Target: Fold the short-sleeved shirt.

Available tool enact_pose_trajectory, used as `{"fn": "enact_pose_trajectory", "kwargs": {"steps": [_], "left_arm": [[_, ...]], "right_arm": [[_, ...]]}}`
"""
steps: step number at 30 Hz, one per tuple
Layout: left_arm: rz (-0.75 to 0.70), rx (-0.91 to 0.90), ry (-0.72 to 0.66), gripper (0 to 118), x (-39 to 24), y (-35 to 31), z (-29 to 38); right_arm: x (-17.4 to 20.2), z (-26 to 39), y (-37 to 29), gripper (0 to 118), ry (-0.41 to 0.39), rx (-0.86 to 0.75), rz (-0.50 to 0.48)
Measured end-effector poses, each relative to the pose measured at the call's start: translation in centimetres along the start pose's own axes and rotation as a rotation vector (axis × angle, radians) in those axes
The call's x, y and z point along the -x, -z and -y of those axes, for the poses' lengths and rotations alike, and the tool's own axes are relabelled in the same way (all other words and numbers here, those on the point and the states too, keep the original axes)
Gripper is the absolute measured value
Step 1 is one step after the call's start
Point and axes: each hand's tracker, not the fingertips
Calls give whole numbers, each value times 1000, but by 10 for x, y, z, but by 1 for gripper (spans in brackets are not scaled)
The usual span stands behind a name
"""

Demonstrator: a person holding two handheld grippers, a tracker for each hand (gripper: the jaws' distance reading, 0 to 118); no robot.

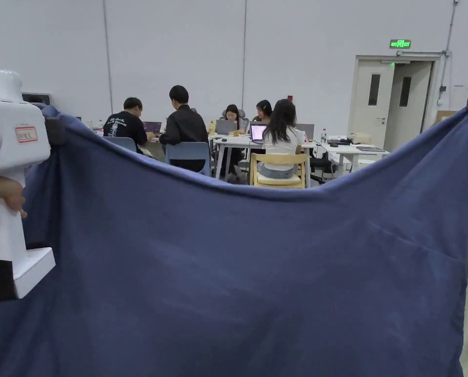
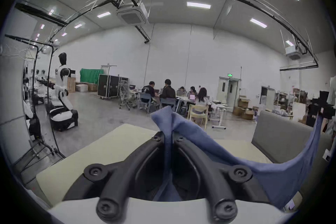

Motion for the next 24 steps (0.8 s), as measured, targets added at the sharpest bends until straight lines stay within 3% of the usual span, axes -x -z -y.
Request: {"fn": "enact_pose_trajectory", "kwargs": {"steps": [10, 14, 18, 24], "left_arm": [[-38, 14, 64, 4, -31, 85, -7], [-44, 24, 86, 4, -51, 146, -5], [-54, 14, 66, 4, -73, 212, -5], [-44, -9, 81, 4, -107, 285, 12]], "right_arm": [[16, -42, 105, 4, 39, -12, 41], [21, -71, 159, 4, 101, -58, 39], [31, -101, 211, 4, 41, -135, 76], [49, -95, 268, 4, 73, -180, 87]]}}
